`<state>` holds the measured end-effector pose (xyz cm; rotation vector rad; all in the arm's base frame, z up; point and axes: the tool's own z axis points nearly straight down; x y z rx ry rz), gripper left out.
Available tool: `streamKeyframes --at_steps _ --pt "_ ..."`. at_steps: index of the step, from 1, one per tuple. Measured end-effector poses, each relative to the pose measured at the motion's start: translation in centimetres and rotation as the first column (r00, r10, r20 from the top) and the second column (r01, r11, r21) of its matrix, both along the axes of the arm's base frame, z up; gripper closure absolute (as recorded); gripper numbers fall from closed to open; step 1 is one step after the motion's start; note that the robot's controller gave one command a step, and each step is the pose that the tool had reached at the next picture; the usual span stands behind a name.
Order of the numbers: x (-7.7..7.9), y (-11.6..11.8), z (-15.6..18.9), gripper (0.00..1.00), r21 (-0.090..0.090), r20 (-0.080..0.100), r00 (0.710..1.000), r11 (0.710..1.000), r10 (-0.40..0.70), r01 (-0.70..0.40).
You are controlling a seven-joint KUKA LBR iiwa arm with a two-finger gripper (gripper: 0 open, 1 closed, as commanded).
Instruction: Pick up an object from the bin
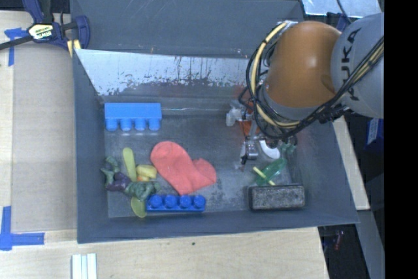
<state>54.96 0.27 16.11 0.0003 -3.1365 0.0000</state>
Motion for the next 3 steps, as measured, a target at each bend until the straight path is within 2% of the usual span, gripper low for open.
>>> streamKeyframes --at_steps 1,2,3 --pt "0.2 0.0 0.4 0.0 0.0 0.009 1.0 1.0 0.0 0.0" --pt "1.1 5.4 -5.2 0.0 0.001 0.01 0.987 0.987 -0.159 0.159" --pt "2.7 11.6 -3.6 0.0 0.007 0.016 0.971 0.971 -0.237 0.237"
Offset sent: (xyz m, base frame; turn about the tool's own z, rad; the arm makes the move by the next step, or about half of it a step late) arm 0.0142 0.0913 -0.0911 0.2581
